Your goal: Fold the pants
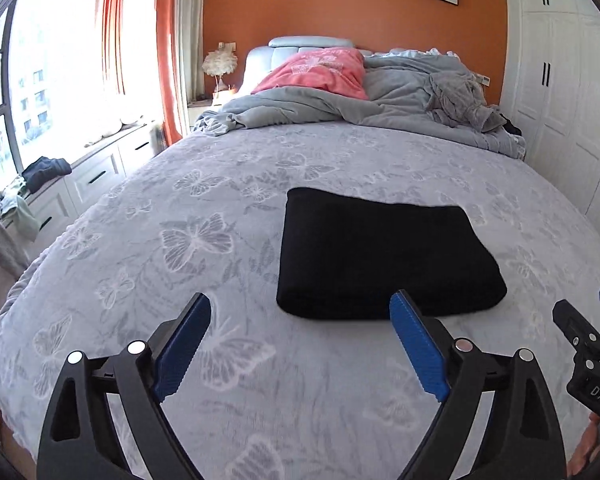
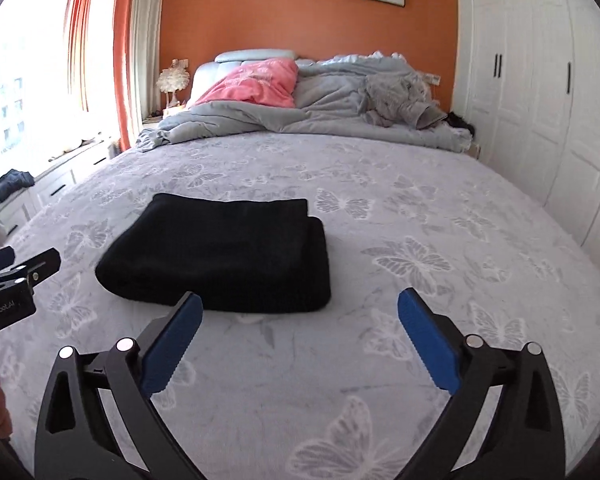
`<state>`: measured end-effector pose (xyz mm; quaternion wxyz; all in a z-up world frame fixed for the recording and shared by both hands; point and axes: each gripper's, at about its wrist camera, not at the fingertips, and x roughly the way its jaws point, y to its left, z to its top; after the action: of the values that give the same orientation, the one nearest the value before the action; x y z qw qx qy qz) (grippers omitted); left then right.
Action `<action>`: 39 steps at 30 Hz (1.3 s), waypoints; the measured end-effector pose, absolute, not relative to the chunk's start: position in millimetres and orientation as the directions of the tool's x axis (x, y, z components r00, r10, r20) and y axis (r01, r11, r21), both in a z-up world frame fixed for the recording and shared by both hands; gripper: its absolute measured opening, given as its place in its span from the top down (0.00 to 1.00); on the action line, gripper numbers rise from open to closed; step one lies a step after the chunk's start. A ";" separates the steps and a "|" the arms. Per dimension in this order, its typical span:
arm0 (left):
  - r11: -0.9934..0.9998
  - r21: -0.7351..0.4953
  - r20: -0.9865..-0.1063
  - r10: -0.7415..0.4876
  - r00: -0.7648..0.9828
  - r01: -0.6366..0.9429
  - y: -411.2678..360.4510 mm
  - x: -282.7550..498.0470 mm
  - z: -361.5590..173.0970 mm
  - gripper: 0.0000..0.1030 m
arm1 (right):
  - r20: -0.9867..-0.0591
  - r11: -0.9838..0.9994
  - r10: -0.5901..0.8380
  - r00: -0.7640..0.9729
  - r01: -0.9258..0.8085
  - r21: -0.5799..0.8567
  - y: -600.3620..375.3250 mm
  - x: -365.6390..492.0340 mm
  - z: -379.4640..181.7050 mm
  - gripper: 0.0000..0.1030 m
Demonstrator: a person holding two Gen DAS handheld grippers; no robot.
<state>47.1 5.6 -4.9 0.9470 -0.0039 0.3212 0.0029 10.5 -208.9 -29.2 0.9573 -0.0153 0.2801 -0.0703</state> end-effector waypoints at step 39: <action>0.999 0.041 -0.595 0.013 0.803 0.014 20.2 10.1 -66.6 0.11 | -0.627 0.994 -0.096 0.773 0.104 -0.024 -195.9 -17.5 -75.5 0.07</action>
<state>10.1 20.2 -66.6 0.9493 0.0216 0.3135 -0.0002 -17.5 -195.9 -75.5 0.9415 0.0061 0.3327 -0.0532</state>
